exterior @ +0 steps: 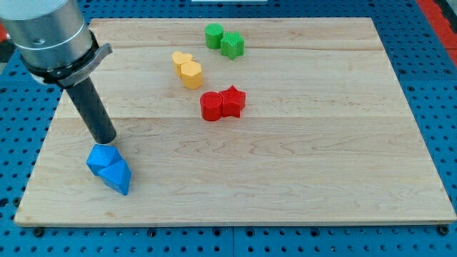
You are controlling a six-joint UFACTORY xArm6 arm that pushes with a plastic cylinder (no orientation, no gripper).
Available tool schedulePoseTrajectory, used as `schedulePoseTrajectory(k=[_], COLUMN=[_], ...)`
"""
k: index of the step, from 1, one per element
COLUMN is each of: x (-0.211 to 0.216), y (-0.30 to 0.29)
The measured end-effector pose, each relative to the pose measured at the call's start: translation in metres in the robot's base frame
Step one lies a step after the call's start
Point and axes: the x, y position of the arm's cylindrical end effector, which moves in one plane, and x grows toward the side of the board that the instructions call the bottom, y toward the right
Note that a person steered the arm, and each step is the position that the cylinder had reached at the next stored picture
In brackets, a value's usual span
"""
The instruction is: Form a vertical line with blue and red blocks
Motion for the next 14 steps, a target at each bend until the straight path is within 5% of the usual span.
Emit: schedulePoseTrajectory(k=[2, 3, 6, 8, 10, 11, 13, 14], x=[0.000, 0.054, 0.074, 0.055, 0.051, 0.042, -0.023, -0.051], y=[0.123, 0.152, -0.011, 0.027, -0.015, 0.014, 0.210, 0.237])
